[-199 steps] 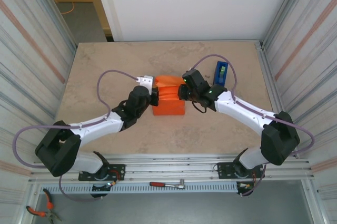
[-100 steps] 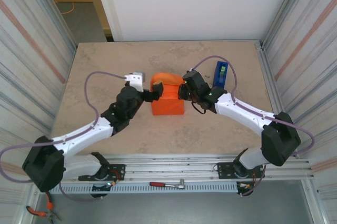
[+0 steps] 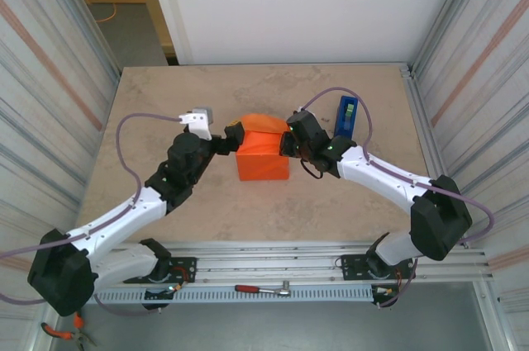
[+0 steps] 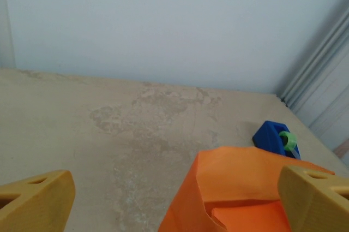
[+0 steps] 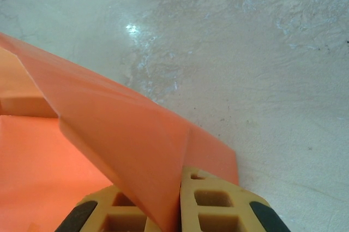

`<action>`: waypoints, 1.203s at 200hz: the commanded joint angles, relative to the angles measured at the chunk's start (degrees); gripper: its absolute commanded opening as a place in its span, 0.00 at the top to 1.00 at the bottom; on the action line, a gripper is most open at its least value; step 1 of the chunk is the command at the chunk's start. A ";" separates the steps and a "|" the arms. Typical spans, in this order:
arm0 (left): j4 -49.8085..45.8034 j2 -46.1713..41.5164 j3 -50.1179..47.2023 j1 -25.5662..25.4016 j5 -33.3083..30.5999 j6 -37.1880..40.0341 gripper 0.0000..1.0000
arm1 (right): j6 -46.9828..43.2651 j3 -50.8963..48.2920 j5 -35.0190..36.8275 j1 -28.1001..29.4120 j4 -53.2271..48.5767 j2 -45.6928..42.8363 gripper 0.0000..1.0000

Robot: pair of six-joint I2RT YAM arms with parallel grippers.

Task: Wrap the gift box in paper

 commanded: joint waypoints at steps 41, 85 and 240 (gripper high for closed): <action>0.81 8.03 0.44 -3.64 -0.23 2.16 0.25 | 1.42 -0.84 -0.79 1.62 -7.18 3.59 1.00; 1.64 11.65 1.48 -4.03 -2.94 3.59 0.56 | 1.70 -0.68 -0.89 1.89 -7.00 3.82 1.00; 0.75 14.20 7.05 -3.30 -3.95 7.82 0.54 | 1.83 -1.04 -1.21 1.98 -6.64 4.14 1.00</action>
